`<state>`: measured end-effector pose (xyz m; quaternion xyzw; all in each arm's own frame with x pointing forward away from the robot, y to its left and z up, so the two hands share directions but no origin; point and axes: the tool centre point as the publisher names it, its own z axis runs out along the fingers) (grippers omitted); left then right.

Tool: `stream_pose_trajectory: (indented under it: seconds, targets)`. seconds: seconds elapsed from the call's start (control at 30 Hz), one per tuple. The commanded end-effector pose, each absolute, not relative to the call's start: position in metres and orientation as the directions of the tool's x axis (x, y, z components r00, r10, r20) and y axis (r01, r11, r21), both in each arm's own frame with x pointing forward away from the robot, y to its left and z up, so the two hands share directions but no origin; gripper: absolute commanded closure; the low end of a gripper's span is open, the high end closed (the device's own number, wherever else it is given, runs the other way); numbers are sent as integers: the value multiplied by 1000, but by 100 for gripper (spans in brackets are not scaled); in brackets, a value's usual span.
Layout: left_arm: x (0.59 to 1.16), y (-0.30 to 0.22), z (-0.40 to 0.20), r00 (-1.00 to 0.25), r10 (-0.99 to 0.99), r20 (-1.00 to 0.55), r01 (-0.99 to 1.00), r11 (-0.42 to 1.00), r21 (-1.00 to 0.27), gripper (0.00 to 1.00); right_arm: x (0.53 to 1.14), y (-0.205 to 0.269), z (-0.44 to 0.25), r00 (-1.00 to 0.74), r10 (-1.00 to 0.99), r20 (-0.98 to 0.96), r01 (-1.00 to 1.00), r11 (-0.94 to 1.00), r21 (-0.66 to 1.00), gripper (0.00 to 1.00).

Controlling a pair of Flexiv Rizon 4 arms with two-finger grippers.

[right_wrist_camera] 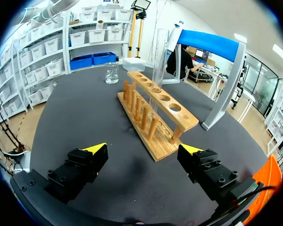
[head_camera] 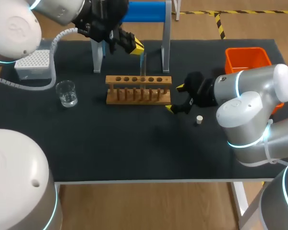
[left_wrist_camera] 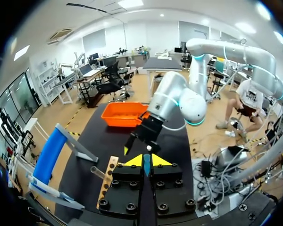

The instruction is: Invert the test tube, pick up the pipette, mount the tip to pipette, aspirate from beaker and dispense into the tube, eject the tip, return the pipette, and cap with the stopper.

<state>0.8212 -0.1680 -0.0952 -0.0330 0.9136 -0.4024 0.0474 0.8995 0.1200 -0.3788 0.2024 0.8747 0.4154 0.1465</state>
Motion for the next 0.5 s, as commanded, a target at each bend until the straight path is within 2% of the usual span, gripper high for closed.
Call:
stream_pose_trajectory:
  seconds: [0.03,0.2,0.5]
  targets:
    - [825,-167,-95,-994,-92,-55,-21,674,-738,100,900,119,-377,-877,474,-87,234,576,783,0]
    - [825,-167,-95,-994,-92,-55,-21,674,-738,100,900,119,-377,-877,474,-87,234,576,783,0]
    - [825,-167,-95,-994,-92,-55,-21,674,-738,100,871,74,-344,-867,489,-92,213,533,819,0]
